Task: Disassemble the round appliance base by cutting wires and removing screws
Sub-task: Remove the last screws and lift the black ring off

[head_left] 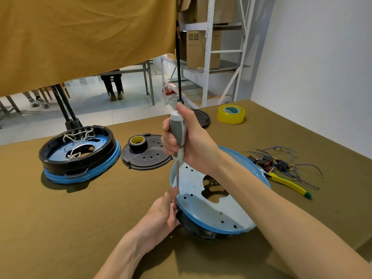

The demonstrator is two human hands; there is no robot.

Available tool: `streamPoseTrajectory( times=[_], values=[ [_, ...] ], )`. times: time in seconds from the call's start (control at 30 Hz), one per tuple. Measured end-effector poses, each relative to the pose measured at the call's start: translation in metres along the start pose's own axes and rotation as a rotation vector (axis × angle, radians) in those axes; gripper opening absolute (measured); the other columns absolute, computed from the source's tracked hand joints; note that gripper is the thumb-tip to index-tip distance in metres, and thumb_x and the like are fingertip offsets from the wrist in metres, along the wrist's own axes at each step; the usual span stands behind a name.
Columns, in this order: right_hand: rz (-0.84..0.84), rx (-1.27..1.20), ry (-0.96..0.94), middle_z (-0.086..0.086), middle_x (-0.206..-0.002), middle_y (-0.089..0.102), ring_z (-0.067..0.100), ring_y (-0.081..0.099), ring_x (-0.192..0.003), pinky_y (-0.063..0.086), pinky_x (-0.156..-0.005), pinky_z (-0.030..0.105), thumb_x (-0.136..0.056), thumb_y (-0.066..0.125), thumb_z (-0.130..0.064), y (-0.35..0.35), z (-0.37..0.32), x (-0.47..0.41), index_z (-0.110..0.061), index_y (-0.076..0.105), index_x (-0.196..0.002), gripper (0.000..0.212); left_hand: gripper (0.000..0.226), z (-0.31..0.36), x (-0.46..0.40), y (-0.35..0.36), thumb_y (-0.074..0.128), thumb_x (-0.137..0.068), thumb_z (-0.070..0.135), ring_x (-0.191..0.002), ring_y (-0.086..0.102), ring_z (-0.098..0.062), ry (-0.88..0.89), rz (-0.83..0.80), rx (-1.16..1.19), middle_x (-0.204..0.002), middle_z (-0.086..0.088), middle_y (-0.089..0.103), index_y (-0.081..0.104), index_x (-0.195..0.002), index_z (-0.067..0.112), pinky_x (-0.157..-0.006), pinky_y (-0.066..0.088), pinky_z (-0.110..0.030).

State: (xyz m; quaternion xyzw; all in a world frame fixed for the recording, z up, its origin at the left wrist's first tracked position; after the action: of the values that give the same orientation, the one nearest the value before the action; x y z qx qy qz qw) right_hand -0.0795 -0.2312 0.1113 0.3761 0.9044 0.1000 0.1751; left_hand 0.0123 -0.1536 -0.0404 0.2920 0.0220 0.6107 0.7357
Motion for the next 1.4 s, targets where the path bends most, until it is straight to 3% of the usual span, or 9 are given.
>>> streamPoseTrajectory(
  times=[0.17,0.33,0.5,0.63,0.8,0.97,1.17,1.27,1.4],
  values=[
    [0.031,-0.005,0.013,0.008,-0.059,0.041,0.014,0.034,-0.046,0.033,-0.051,0.026,-0.097,0.038,-0.067,0.0,0.003,-0.002,-0.008,0.053,-0.081,0.062,0.119,0.0,-0.001,-0.002,0.093,-0.043,0.069,-0.133,0.059,-0.026,0.004,-0.018,-0.024,-0.137,-0.008,0.067,0.049,-0.142,0.019,-0.12,0.038,-0.048],
    [0.126,0.141,-0.088,-0.005,-0.054,0.045,0.011,0.037,-0.045,0.03,-0.048,0.025,-0.064,0.069,-0.078,0.005,0.007,-0.005,-0.01,0.046,-0.086,0.075,0.118,0.002,0.0,0.001,0.09,-0.045,0.071,-0.132,0.059,-0.026,0.008,-0.003,-0.023,-0.137,-0.009,0.067,0.049,-0.143,0.018,-0.12,0.038,-0.047],
    [0.116,0.122,-0.116,0.001,-0.068,0.059,0.015,0.052,-0.06,0.047,-0.063,0.027,-0.084,0.056,-0.069,-0.003,0.009,0.0,-0.01,0.058,-0.085,0.06,0.084,0.001,-0.002,0.0,0.073,-0.076,0.064,-0.131,0.061,-0.028,-0.028,0.026,-0.013,-0.136,-0.01,0.067,0.047,-0.142,0.019,-0.118,0.041,-0.048],
    [0.078,0.043,-0.041,0.001,-0.064,0.047,0.016,0.041,-0.058,0.04,-0.063,0.03,-0.098,0.034,-0.066,-0.004,0.01,-0.002,-0.008,0.058,-0.084,0.064,0.075,0.001,-0.001,0.0,0.07,-0.077,0.065,-0.13,0.061,-0.026,-0.037,0.037,-0.03,-0.133,-0.007,0.07,0.051,-0.135,0.022,-0.117,0.043,-0.046],
    [0.093,0.08,-0.078,0.008,-0.062,0.034,0.012,0.032,-0.048,0.034,-0.054,0.026,-0.072,0.055,-0.085,-0.001,0.011,-0.007,-0.013,0.048,-0.078,0.073,0.086,0.002,0.001,0.003,0.075,-0.071,0.067,-0.13,0.061,-0.027,-0.022,0.065,-0.005,-0.135,-0.009,0.068,0.049,-0.139,0.021,-0.117,0.042,-0.048],
    [0.203,0.079,-0.117,0.01,-0.08,0.062,0.016,0.056,-0.061,0.05,-0.063,0.032,-0.075,0.066,-0.069,-0.015,0.005,-0.004,-0.013,0.065,-0.08,0.057,0.077,0.005,0.001,0.008,0.065,-0.081,0.054,-0.129,0.06,-0.032,-0.035,0.08,0.031,-0.14,-0.015,0.063,0.044,-0.146,0.019,-0.113,0.046,-0.048],
    [0.055,-0.137,-0.018,0.003,-0.057,0.052,0.012,0.039,-0.047,0.027,-0.056,0.029,-0.108,0.025,-0.053,-0.013,0.02,0.005,-0.01,0.064,-0.074,0.066,0.069,0.004,0.001,0.006,0.066,-0.078,0.057,-0.126,0.064,-0.028,-0.026,0.062,-0.014,-0.135,-0.011,0.068,0.051,-0.136,0.023,-0.11,0.049,-0.045],
    [0.081,-0.192,-0.004,0.002,-0.052,0.042,0.011,0.032,-0.043,0.02,-0.049,0.026,-0.098,0.026,-0.072,-0.011,0.022,0.006,-0.009,0.062,-0.082,0.075,0.064,0.004,0.001,0.003,0.066,-0.08,0.057,-0.122,0.067,-0.028,-0.032,0.073,0.02,-0.13,-0.012,0.071,0.054,-0.131,0.021,-0.101,0.055,-0.04],
    [0.152,-0.087,-0.026,0.003,-0.064,0.044,0.013,0.038,-0.054,0.033,-0.061,0.029,-0.08,0.032,-0.087,-0.01,0.017,0.009,-0.008,0.058,-0.091,0.085,0.068,0.004,0.001,0.005,0.069,-0.081,0.055,-0.121,0.068,-0.026,-0.038,0.076,-0.003,-0.129,-0.01,0.072,0.052,-0.135,0.018,-0.107,0.053,-0.045]
  ],
)
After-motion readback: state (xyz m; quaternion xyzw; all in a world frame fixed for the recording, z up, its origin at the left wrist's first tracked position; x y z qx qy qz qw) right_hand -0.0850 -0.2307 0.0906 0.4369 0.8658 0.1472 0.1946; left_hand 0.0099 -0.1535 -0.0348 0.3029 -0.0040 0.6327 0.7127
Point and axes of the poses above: each hand's wrist, its own x-axis away from the middle knuckle, its own y-axis out of the palm, z = x × y, the point moved 3 cm from there along -x, towards the middle knuckle
